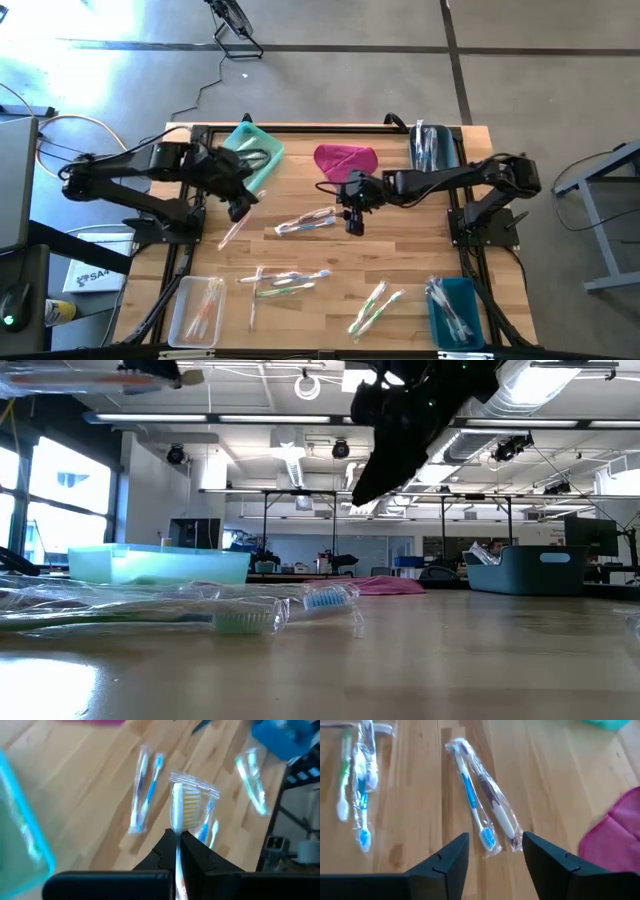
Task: Pick & Place Toothbrushes
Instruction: Put the orange toothbrush to the transparent bin
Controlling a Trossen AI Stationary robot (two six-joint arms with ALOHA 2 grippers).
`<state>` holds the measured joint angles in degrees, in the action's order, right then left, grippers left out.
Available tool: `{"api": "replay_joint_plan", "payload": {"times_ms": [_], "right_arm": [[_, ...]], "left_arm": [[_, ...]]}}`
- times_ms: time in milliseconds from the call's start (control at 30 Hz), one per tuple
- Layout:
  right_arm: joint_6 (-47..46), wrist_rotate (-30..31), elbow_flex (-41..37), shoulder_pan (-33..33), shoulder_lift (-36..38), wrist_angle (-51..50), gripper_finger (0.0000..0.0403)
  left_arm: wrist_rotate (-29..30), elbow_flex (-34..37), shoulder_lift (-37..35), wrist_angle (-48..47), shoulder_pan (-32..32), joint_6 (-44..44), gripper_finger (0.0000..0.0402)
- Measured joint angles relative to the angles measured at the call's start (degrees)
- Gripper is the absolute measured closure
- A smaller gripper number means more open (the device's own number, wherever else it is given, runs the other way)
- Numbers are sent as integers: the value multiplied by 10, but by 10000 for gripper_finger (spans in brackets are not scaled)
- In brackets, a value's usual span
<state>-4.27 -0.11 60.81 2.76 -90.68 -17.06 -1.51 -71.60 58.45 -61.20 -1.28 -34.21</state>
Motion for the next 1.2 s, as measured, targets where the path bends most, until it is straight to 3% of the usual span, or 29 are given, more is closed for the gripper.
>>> {"api": "replay_joint_plan", "payload": {"times_ms": [167,333,500,633,800,933,1200], "right_arm": [[-3,0,0,0,-27,33,230],[0,-2,-1,0,-36,90,230],[2,-1,-1,0,-39,150,230],[10,0,0,0,-39,185,230],[11,0,0,0,-39,213,230],[11,0,0,0,-39,210,230],[6,0,0,0,-47,211,230]], "left_arm": [[83,1,0,-36,92,-92,398],[194,6,-1,-43,245,-212,397],[309,45,-1,-52,403,-353,397],[369,98,-1,-49,493,-456,396],[378,167,-1,-30,561,-571,396],[378,210,5,32,598,-611,396],[332,216,67,62,661,-680,396]]}}
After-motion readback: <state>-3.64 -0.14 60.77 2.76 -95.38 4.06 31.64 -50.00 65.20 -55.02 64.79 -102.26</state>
